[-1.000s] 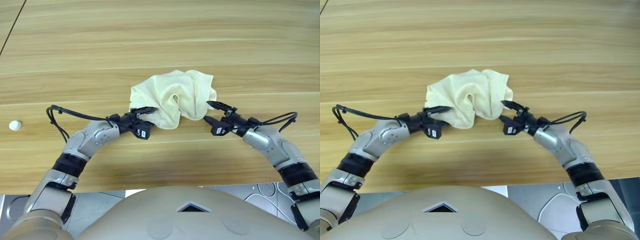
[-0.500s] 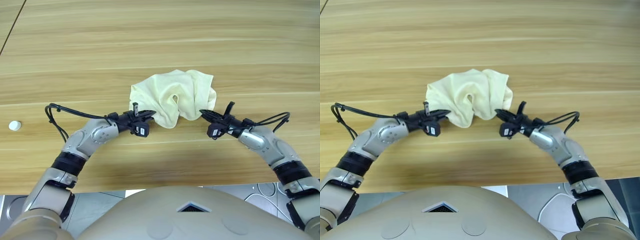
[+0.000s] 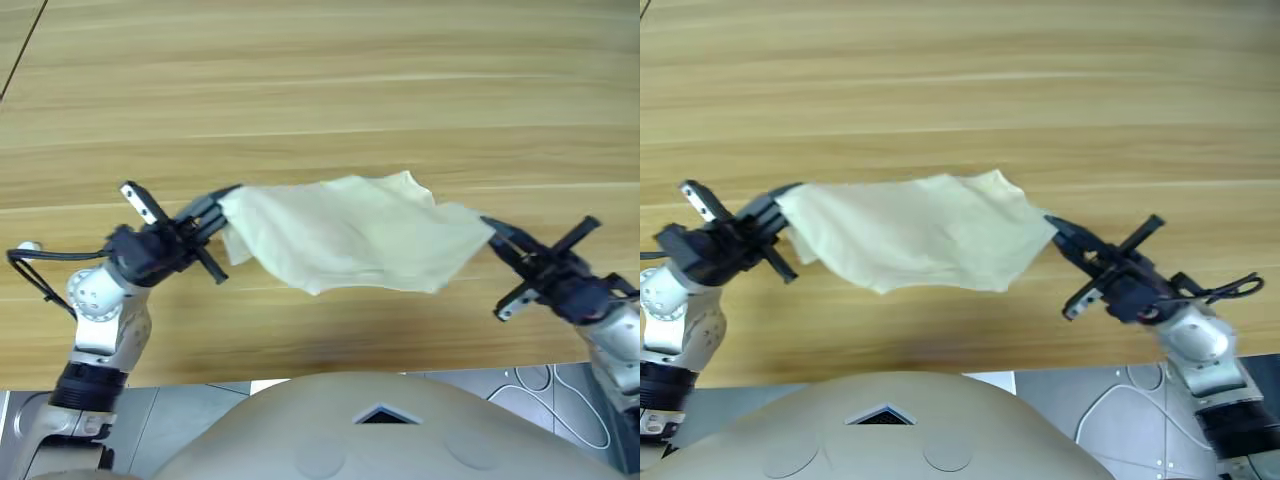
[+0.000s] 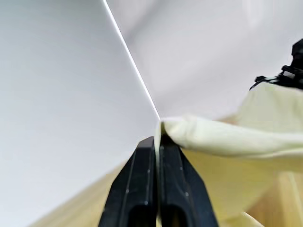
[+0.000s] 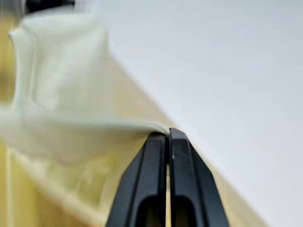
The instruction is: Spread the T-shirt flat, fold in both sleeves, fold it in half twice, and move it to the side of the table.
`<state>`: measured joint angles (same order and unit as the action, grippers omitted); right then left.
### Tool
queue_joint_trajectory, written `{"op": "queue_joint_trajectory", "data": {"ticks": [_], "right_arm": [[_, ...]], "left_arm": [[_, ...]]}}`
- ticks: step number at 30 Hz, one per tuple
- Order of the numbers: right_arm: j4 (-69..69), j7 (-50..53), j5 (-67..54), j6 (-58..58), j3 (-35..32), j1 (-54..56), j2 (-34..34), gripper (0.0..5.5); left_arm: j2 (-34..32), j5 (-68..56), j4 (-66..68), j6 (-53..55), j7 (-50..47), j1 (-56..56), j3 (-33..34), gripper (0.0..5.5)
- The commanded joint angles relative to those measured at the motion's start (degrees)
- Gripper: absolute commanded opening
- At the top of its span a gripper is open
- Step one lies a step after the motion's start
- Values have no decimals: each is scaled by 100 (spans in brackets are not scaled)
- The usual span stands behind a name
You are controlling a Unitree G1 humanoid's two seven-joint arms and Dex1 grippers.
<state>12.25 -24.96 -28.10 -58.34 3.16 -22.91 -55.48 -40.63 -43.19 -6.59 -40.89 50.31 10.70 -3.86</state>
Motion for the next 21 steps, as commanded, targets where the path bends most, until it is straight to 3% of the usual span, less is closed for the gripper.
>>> {"op": "queue_joint_trajectory", "data": {"ticks": [1,5,8,10,12,14,19,21], "right_arm": [[-569,434,415,1296,-231,2144,658,0],[-3903,1979,2813,2733,391,6081,2238,0],[-6718,4523,3784,3385,452,8675,2800,0],[-7316,6205,3989,3179,151,9523,2875,0],[-7079,7113,4507,2512,169,9475,2887,0],[-6579,7350,4941,1863,260,8834,2826,0],[-6301,7025,5120,794,289,6700,2607,0],[-6276,6370,4827,526,270,5847,2537,0]], "left_arm": [[474,529,1106,588,-507,-1430,342,2],[1284,2146,3997,1419,-2205,-4625,146,2],[1636,3630,6228,1462,-4425,-7016,-189,2],[1607,3917,6738,936,-5600,-8113,92,2],[1500,3875,6729,352,-5820,-8195,441,2],[1411,3755,6604,-128,-5609,-7538,674,2],[1563,3462,6608,-931,-4955,-5184,1072,2],[1643,3699,6549,-1135,-4464,-4315,832,2]]}}
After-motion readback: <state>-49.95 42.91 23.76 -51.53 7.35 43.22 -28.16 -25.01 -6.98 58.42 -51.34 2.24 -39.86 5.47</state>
